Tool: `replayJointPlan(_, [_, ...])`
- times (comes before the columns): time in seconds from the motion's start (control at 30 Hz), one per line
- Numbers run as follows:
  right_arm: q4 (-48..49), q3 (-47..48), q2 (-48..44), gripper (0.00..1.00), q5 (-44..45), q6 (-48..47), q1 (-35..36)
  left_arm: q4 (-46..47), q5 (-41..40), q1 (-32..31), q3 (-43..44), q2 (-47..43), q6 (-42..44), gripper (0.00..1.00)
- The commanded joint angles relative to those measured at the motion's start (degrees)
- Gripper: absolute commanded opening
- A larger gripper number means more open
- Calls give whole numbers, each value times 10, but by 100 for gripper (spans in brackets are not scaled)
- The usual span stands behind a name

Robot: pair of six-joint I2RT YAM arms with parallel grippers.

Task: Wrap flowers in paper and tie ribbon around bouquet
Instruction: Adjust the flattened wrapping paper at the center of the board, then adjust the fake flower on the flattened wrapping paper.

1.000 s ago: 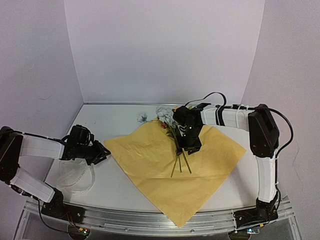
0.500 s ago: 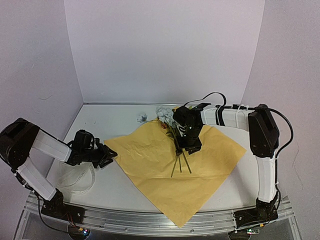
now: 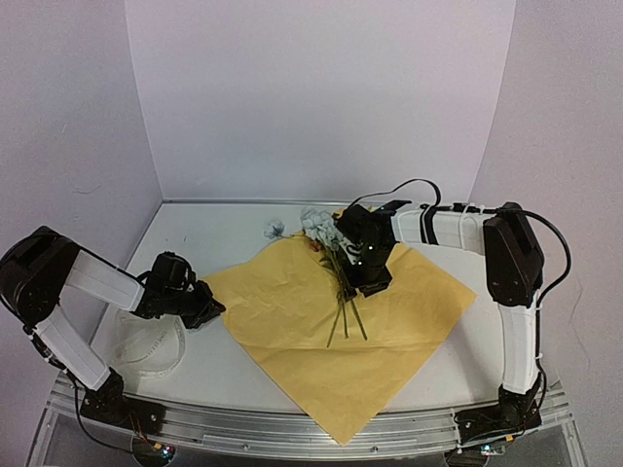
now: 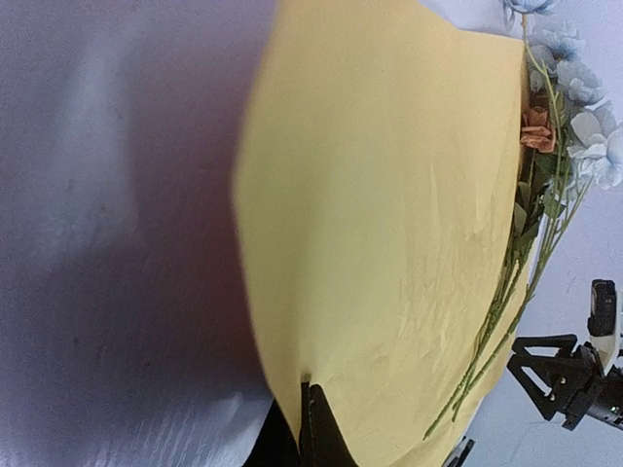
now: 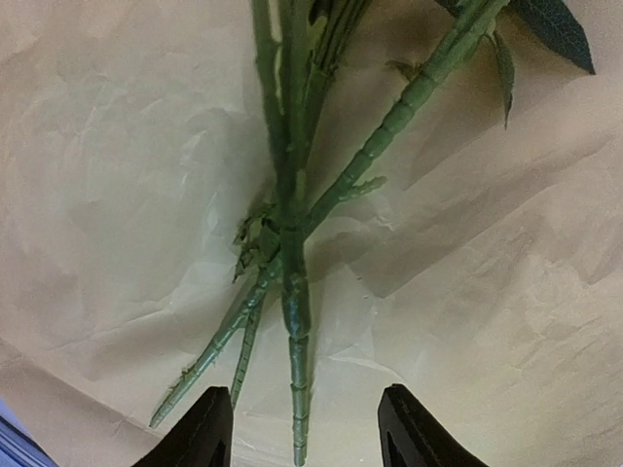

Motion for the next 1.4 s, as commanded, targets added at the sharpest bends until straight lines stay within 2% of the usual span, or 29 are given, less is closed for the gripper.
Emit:
replayJointPlan(0.0, [15,25,10,50,-10,3,-2,-61,-36,1,17,-44,19,0])
replayJointPlan(0.33, [85,-7,20,45,-45,60,3,-97,-43,1,-8,-95,13,0])
replayJointPlan(0.8, [96,-2,28,24,-18,119,8,-113,-44,1,-20,-123,10,0])
replayJointPlan(1.37, [100,28,44,6,6,181,14,-106,-39,1,-21,-120,10,0])
